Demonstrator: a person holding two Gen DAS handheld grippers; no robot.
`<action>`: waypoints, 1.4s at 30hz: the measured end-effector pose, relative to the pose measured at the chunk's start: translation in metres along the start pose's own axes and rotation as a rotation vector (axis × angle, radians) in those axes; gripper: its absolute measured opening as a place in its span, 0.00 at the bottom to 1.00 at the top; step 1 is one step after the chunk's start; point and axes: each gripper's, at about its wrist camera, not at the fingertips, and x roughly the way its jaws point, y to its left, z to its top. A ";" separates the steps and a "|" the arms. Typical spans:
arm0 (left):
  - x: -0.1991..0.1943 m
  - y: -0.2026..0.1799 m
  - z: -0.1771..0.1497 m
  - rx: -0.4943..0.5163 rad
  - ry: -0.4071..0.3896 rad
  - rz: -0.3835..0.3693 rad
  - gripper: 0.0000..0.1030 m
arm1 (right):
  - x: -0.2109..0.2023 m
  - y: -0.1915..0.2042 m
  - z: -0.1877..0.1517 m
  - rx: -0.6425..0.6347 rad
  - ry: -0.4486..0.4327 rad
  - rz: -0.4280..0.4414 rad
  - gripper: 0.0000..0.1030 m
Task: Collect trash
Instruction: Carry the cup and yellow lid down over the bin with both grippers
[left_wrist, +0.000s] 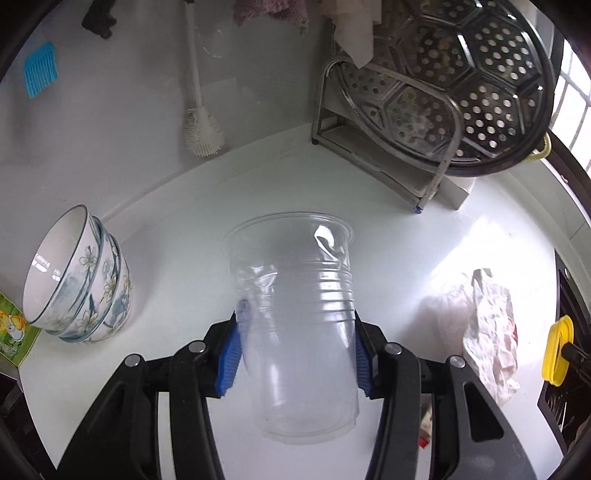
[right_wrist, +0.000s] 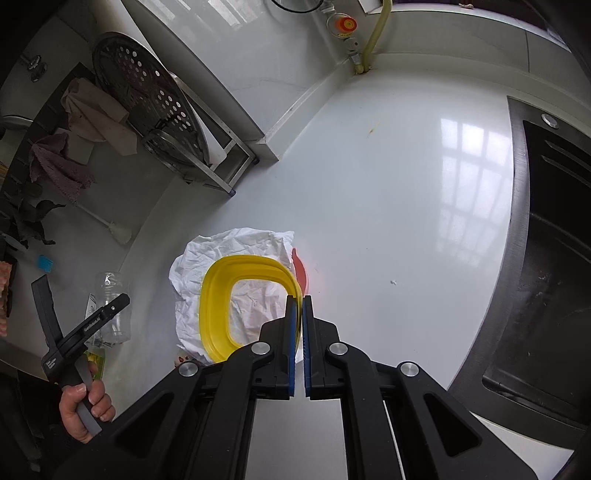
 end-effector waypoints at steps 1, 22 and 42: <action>-0.009 -0.003 -0.007 0.011 -0.005 -0.007 0.47 | -0.007 -0.002 -0.003 0.002 -0.007 -0.001 0.03; -0.145 -0.099 -0.134 0.056 -0.061 -0.152 0.47 | -0.125 -0.081 -0.121 -0.017 -0.018 -0.006 0.03; -0.157 -0.214 -0.353 0.126 0.065 -0.203 0.49 | -0.120 -0.203 -0.321 -0.040 0.184 0.006 0.03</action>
